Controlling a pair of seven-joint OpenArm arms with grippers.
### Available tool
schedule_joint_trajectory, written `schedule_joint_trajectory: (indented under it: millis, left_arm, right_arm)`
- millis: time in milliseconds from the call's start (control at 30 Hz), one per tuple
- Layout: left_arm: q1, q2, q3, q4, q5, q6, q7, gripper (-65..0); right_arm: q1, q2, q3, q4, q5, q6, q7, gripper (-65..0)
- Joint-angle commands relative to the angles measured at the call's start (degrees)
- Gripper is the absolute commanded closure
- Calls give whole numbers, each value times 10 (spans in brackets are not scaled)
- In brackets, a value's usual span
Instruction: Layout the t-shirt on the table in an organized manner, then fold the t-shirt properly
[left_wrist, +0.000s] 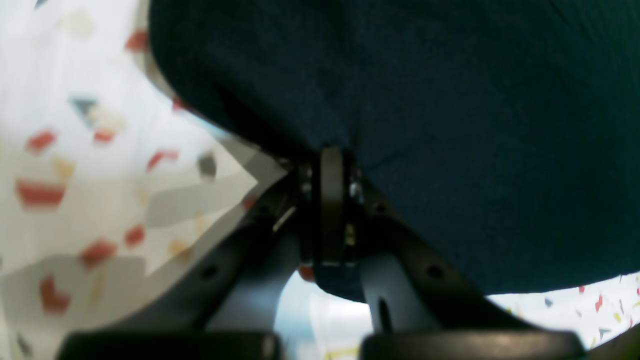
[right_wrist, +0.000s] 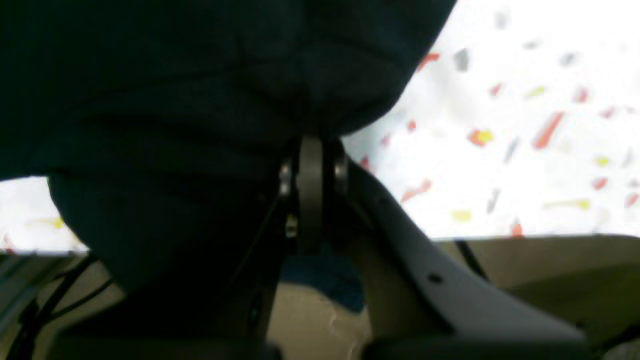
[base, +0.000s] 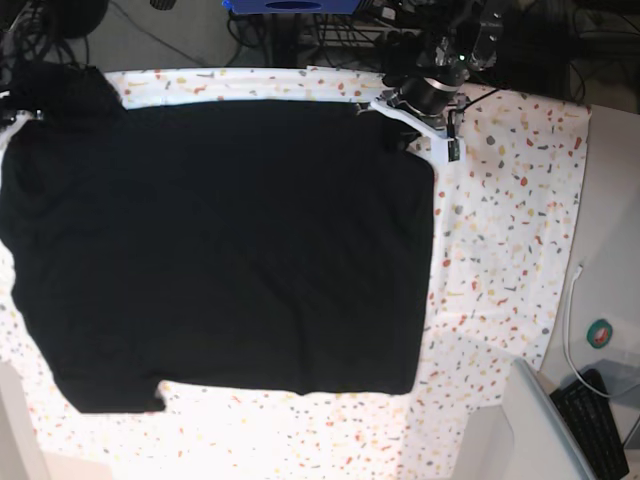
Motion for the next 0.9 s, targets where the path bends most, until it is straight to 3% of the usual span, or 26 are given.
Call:
schedule_joint_trajectory:
  millis: [0, 67, 133, 300, 467, 733, 867]
  left_arm:
    - [5, -5, -1, 22, 1, 18, -11, 0]
    - [13, -19, 4, 47, 1, 60, 4, 0]
    - [14, -29, 7, 70, 1, 78, 37, 0]
    - [4, -27, -1, 141, 1, 82, 120, 0]
    - [-51, -27, 0, 160, 1, 83, 178, 0]
    - [-152, -4, -3, 115, 0, 84, 232, 0]
    - [-198, -4, -1, 69, 0, 84, 242, 0]
  right_arm:
    - [-5, 3, 3, 27, 0, -1, -7, 0]
    - [-16, -8, 2, 64, -1, -2, -23, 0]
    - [-21, -13, 2, 79, -1, -2, -33, 0]
    - [-9, -7, -33, 94, -1, -5, -39, 0]
    - [35, 8, -94, 103, -1, -74, -55, 0]
    - [137, 30, -179, 64, -1, -134, -58, 0]
    - [190, 48, -205, -11, -1, -138, -54, 0]
